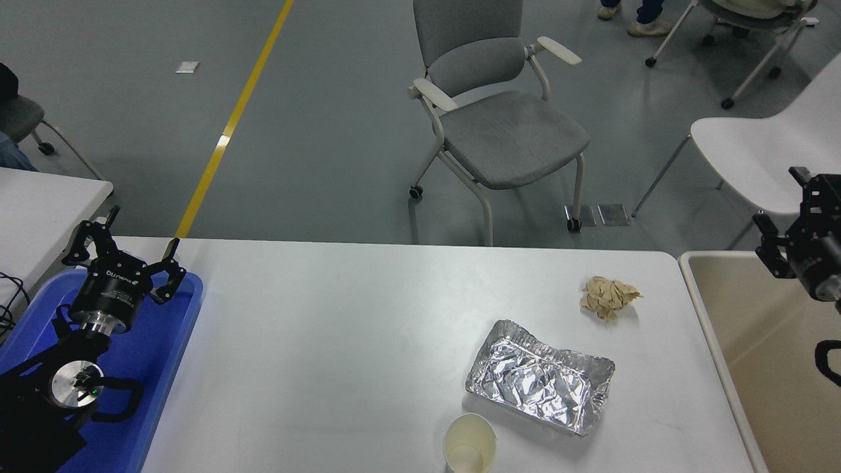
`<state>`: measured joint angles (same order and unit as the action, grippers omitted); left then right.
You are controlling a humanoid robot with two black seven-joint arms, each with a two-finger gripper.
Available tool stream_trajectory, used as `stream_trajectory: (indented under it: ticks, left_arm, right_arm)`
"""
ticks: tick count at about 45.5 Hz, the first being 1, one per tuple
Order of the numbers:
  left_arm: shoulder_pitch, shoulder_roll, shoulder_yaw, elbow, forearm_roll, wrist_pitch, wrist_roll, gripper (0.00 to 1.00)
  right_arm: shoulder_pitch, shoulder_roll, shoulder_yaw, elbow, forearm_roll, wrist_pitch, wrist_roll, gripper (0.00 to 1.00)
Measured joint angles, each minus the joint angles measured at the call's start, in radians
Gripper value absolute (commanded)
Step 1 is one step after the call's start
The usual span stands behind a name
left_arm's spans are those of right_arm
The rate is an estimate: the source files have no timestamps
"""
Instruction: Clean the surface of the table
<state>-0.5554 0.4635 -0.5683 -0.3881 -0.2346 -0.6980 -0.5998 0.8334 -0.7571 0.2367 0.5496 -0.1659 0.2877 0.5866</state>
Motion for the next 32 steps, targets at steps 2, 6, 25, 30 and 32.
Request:
stream_trajectory:
  ticks: [2,6,25,30,32]
  left_arm:
    - [0.000,0.000,0.000,0.000,0.000,0.000,0.000,1.00]
    - [0.000,0.000,0.000,0.000,0.000,0.000,0.000,1.00]
    - [0.000,0.000,0.000,0.000,0.000,0.000,0.000,1.00]
    - [0.000,0.000,0.000,0.000,0.000,0.000,0.000,1.00]
    - [0.000,0.000,0.000,0.000,0.000,0.000,0.000,1.00]
  right_arm:
    - [0.034,-0.019,-0.047,0.002,-0.015,0.024,0.000,0.99]
    - [0.098,-0.046,-0.121,0.006,-0.061,0.069,-0.001,0.99]
    - [0.464,-0.119,-0.332,0.174,-0.553,0.219,0.001,0.99]
    - [0.562,-0.089,-0.378,0.251,-0.703,0.231,0.001,0.99]
    - [0.593,-0.072,-0.395,0.272,-0.746,0.234,0.001,0.99]
